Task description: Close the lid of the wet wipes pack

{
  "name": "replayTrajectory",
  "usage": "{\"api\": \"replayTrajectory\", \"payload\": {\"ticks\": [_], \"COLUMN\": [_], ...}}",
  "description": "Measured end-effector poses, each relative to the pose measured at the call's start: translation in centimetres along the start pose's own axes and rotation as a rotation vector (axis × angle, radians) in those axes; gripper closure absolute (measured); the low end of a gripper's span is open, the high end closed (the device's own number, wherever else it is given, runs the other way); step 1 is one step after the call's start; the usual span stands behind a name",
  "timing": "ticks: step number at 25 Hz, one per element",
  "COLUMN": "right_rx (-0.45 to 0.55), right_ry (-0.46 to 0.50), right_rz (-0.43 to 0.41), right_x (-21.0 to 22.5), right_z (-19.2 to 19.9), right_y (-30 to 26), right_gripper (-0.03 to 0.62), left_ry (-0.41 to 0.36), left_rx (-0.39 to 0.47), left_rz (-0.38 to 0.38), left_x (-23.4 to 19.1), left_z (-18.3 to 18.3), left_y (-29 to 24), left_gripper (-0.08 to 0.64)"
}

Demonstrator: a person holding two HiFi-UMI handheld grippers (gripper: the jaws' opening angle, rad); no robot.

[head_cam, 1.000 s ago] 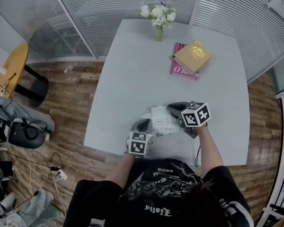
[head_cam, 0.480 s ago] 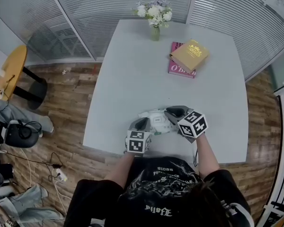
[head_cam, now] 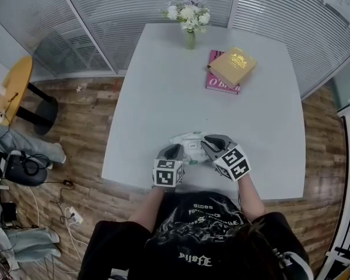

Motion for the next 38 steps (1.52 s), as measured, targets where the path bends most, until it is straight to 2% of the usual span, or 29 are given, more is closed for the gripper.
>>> {"api": "replayTrajectory", "payload": {"ticks": [6, 10, 16, 26, 29, 32, 35, 38], "right_rx": [0.003, 0.0, -0.073, -0.171, -0.205, -0.232, -0.235, -0.239], "right_ry": [0.054, 0.081, 0.179, 0.21, 0.217, 0.227, 0.202, 0.188], "right_rz": [0.043, 0.055, 0.052, 0.042, 0.026, 0.015, 0.008, -0.002], "right_x": [-0.8, -1.3, -2.0, -2.2, -2.4, -2.7, -2.7, -2.7], "right_z": [0.8, 1.0, 2.3, 4.0, 4.3, 4.6, 4.7, 4.7], "right_y": [0.6, 0.5, 0.7, -0.2, -0.5, -0.8, -1.0, -1.0], "right_gripper": [0.525, 0.523, 0.52, 0.518, 0.522, 0.56, 0.563, 0.562], "left_ry": [0.03, 0.103, 0.164, 0.106, 0.095, 0.064, 0.008, -0.036], "left_rx": [-0.002, 0.008, 0.064, 0.106, 0.131, 0.141, 0.126, 0.09], "left_rz": [0.003, 0.041, 0.021, 0.042, 0.072, 0.133, 0.19, 0.197], "left_x": [-0.1, -0.4, -1.2, -0.4, 0.3, 2.0, 3.9, 5.0], "left_z": [0.4, 0.9, 0.7, -0.8, -2.1, -3.1, -3.6, -3.7], "left_y": [0.8, 1.9, 3.8, 4.5, 4.5, 4.2, 3.3, 2.5], "left_gripper": [0.546, 0.546, 0.546, 0.546, 0.546, 0.546, 0.546, 0.546]}}
Point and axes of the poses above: the fingertips, and each gripper's own axes: y backward along the fingers, x to its right, z out of its underside, the point moved 6 cm from there along y, backward along the fingers, and after that the axes turned 5 degrees about -y, right-handed, at the moved point
